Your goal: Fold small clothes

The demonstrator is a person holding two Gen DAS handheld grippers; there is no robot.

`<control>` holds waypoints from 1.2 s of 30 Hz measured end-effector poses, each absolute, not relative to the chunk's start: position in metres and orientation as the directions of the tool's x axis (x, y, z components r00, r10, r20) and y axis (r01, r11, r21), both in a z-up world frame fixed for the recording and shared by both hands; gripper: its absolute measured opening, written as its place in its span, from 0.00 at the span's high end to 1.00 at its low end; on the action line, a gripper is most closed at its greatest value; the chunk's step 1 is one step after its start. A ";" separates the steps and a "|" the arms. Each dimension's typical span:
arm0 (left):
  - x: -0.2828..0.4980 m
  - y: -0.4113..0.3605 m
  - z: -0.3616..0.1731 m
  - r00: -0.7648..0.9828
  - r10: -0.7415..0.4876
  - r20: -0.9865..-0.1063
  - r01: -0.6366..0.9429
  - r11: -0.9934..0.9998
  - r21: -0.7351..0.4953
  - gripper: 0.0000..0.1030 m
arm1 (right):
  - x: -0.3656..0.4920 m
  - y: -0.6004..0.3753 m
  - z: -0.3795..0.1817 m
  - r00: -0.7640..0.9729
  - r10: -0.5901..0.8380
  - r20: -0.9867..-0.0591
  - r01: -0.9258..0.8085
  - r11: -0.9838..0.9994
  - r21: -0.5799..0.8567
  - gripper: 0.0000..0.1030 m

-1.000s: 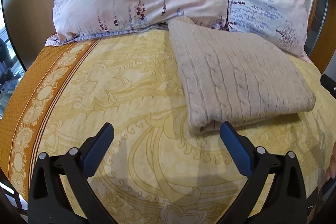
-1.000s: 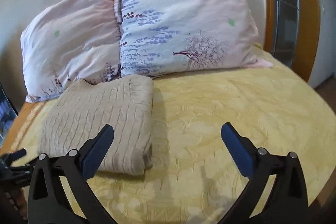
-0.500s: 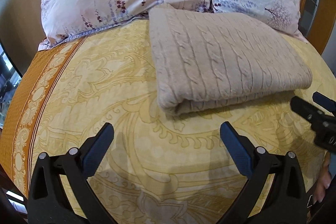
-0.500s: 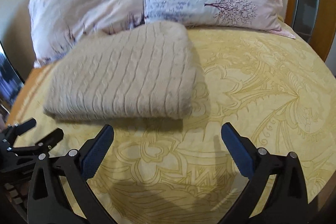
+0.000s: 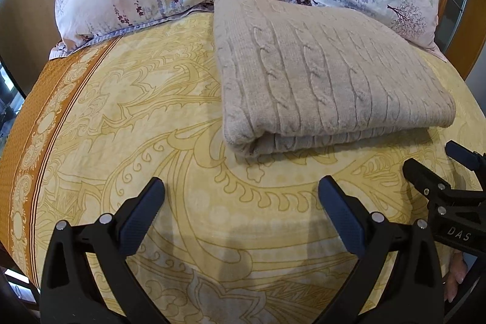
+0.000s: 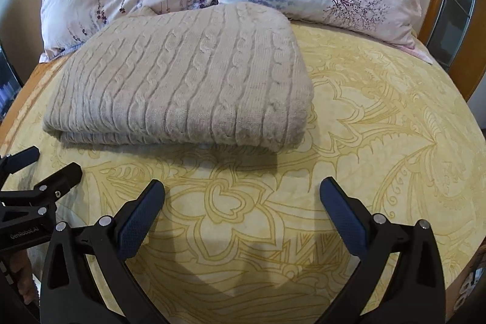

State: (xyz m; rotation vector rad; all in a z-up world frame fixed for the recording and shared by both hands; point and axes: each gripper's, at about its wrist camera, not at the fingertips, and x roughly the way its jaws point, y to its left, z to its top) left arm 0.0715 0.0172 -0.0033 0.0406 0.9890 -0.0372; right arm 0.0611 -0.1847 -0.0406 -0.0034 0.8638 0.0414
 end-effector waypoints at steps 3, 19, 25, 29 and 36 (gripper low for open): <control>0.070 0.017 -0.003 0.550 -0.013 -0.835 0.051 0.999 0.017 0.02 | 0.062 -0.186 -0.040 0.654 0.035 -0.756 -0.039 0.999 0.012 0.01; 0.070 0.017 -0.002 0.559 -0.014 -0.829 0.050 0.999 0.017 0.02 | 0.061 -0.186 -0.040 0.655 0.038 -0.755 -0.042 0.999 0.013 0.01; 0.070 0.017 -0.002 0.559 -0.014 -0.829 0.050 0.999 0.017 0.02 | 0.061 -0.186 -0.040 0.655 0.037 -0.755 -0.042 0.999 0.013 0.01; 0.070 0.017 -0.002 0.558 -0.014 -0.830 0.049 0.999 0.017 0.02 | 0.061 -0.186 -0.040 0.655 0.038 -0.755 -0.044 0.999 0.013 0.01; 0.070 0.017 -0.002 0.558 -0.014 -0.830 0.050 0.999 0.017 0.02 | 0.061 -0.186 -0.040 0.655 0.039 -0.754 -0.044 0.999 0.013 0.01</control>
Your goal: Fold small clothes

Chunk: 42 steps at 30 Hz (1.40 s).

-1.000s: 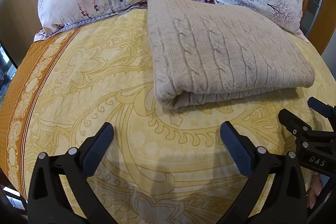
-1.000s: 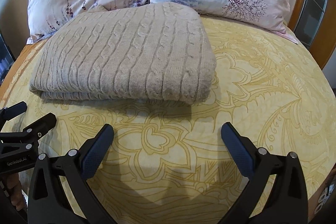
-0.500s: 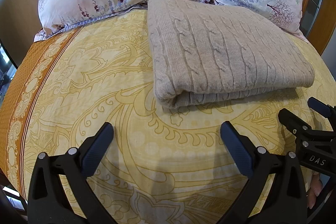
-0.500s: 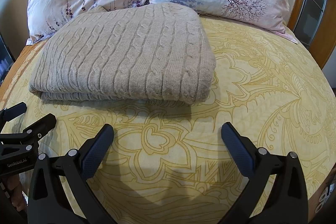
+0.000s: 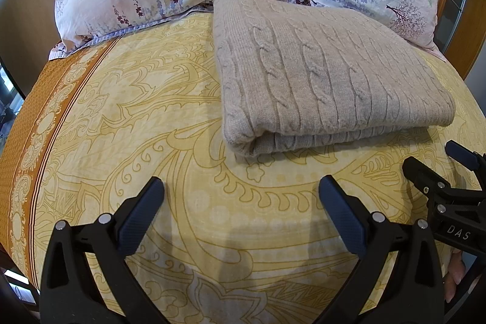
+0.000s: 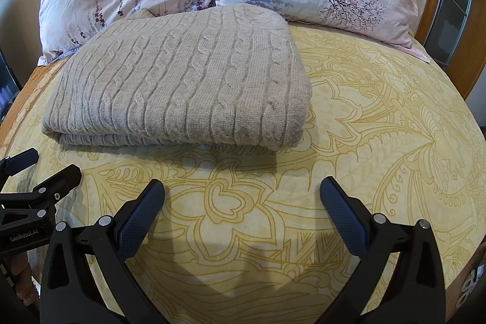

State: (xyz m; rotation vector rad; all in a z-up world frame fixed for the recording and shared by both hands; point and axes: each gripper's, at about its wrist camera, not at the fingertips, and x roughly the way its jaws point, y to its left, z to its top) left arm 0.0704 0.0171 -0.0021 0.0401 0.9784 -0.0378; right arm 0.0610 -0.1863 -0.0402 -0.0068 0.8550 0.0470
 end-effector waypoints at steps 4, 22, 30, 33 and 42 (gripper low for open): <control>0.070 0.017 -0.003 0.557 -0.014 -0.830 0.049 0.999 0.017 0.02 | 0.061 -0.187 -0.040 0.656 0.039 -0.754 -0.045 0.999 0.013 0.01; 0.071 0.018 -0.003 0.555 -0.016 -0.832 0.053 0.998 0.016 0.02 | 0.061 -0.187 -0.040 0.656 0.040 -0.754 -0.046 0.999 0.013 0.01; 0.071 0.018 -0.004 0.554 -0.017 -0.833 0.055 0.998 0.016 0.02 | 0.061 -0.187 -0.040 0.656 0.040 -0.754 -0.046 0.999 0.013 0.01; 0.071 0.018 -0.004 0.554 -0.017 -0.832 0.055 0.998 0.016 0.02 | 0.061 -0.187 -0.040 0.656 0.040 -0.754 -0.045 0.999 0.013 0.01; 0.071 0.018 -0.005 0.551 -0.020 -0.835 0.058 0.998 0.014 0.02 | 0.061 -0.187 -0.040 0.656 0.040 -0.753 -0.045 0.999 0.013 0.01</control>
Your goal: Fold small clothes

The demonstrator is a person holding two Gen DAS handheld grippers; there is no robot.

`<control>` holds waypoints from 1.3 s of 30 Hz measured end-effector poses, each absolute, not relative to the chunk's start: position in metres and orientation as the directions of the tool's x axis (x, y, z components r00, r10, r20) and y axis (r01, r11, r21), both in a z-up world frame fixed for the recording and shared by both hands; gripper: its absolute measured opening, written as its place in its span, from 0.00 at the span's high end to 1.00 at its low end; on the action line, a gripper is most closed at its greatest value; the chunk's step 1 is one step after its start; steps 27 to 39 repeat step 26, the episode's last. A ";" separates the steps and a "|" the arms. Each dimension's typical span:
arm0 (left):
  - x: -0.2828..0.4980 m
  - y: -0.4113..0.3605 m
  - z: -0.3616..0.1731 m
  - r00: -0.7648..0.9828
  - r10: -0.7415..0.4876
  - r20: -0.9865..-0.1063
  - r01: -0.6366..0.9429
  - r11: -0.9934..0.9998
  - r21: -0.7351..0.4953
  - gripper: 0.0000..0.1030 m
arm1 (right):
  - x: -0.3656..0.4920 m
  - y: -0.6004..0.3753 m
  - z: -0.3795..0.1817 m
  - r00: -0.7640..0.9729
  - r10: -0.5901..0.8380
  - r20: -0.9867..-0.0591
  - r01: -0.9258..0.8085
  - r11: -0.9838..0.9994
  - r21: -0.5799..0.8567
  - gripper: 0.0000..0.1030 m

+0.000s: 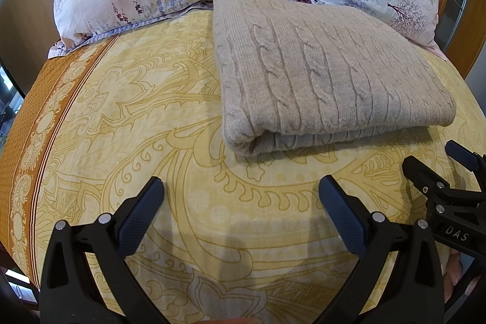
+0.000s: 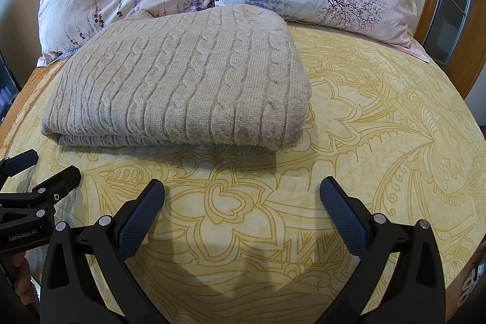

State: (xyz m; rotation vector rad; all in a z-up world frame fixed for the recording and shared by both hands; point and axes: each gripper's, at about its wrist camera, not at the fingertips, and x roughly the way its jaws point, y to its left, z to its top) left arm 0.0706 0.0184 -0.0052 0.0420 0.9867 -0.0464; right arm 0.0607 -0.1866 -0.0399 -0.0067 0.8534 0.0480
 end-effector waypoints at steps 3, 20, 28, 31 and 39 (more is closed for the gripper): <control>0.070 0.019 -0.005 0.550 -0.020 -0.835 0.058 0.998 0.015 0.02 | 0.061 -0.187 -0.040 0.656 0.040 -0.753 -0.045 0.999 0.013 0.01; 0.074 0.020 -0.004 0.546 -0.028 -0.837 0.074 0.997 0.015 0.02 | 0.061 -0.187 -0.040 0.657 0.039 -0.753 -0.044 0.999 0.013 0.01; 0.071 0.020 -0.004 0.545 -0.028 -0.838 0.074 0.997 0.015 0.02 | 0.061 -0.186 -0.040 0.657 0.039 -0.753 -0.044 0.999 0.014 0.01; 0.071 0.020 -0.004 0.545 -0.028 -0.838 0.074 0.997 0.015 0.02 | 0.061 -0.186 -0.040 0.657 0.039 -0.753 -0.044 0.999 0.014 0.01; 0.071 0.020 -0.004 0.545 -0.028 -0.838 0.074 0.997 0.015 0.02 | 0.061 -0.186 -0.040 0.657 0.039 -0.753 -0.044 0.999 0.014 0.01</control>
